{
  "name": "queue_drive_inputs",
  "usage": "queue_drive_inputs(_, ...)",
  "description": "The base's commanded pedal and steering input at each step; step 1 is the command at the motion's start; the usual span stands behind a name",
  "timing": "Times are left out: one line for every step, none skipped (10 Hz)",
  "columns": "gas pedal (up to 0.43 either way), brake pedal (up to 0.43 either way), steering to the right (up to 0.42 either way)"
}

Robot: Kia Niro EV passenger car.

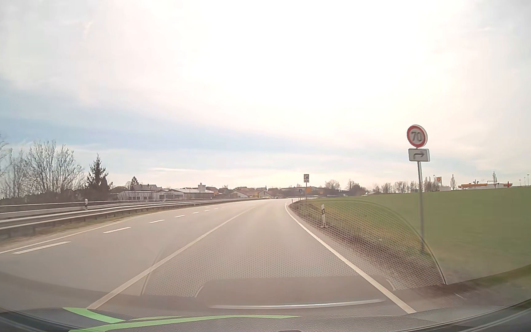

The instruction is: Follow the waypoints while adhering to traffic rules and regulations

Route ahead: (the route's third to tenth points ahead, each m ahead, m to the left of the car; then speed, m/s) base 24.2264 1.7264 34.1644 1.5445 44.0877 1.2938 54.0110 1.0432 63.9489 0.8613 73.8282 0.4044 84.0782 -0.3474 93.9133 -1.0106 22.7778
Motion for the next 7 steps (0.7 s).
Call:
queue_drive_inputs(0.220,0.000,0.004)
queue_drive_inputs(0.220,0.000,0.004)
queue_drive_inputs(0.220,0.000,0.004)
queue_drive_inputs(0.220,0.000,0.004)
queue_drive_inputs(0.220,0.000,0.004)
queue_drive_inputs(0.220,0.000,0.004)
queue_drive_inputs(0.220,0.000,0.005)
